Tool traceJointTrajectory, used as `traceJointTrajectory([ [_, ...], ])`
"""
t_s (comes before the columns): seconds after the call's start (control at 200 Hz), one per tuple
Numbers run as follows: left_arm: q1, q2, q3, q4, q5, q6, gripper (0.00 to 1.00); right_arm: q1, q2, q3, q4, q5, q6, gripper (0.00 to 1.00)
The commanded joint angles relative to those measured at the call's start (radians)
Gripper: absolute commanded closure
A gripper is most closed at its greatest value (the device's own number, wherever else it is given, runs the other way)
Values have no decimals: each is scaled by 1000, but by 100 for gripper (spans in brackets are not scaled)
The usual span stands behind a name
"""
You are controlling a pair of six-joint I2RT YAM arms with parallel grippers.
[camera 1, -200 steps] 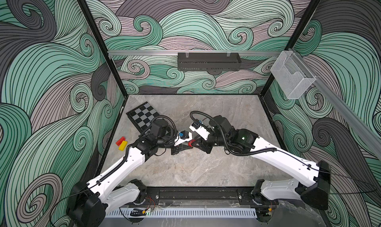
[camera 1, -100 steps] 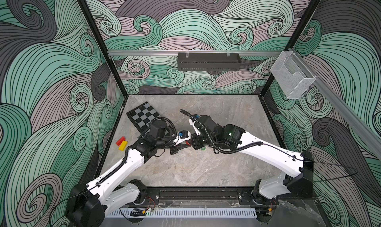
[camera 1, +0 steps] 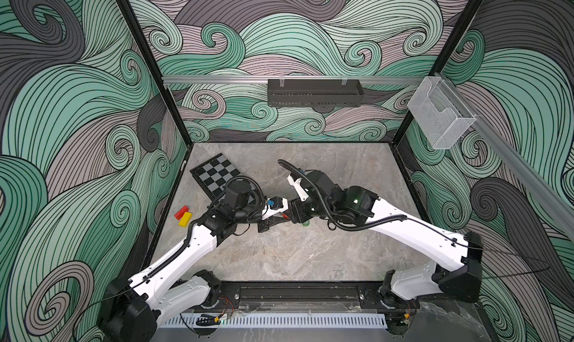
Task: Close the paint jar lid
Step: Screw the lid onto the paint jar.
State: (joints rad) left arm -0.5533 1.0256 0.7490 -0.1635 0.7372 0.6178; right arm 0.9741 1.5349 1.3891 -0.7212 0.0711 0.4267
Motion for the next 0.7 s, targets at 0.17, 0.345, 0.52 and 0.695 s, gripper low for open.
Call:
traceJointTrajectory([
  [0.17,-10,44,83,-94,191,63,86,-154,-306,-255,236,-366,-527,13],
  [0.345,-10,85,122,-209,293,125,85,-184,-364,-316,237,-545,-776,19],
  [0.52,-10,130,151,-276,359,164,85,-184,-318,-323,242,-669,-947,25],
  [0.695,-10,140,153,-280,360,171,85,-177,-244,-297,236,-688,-1000,33],
])
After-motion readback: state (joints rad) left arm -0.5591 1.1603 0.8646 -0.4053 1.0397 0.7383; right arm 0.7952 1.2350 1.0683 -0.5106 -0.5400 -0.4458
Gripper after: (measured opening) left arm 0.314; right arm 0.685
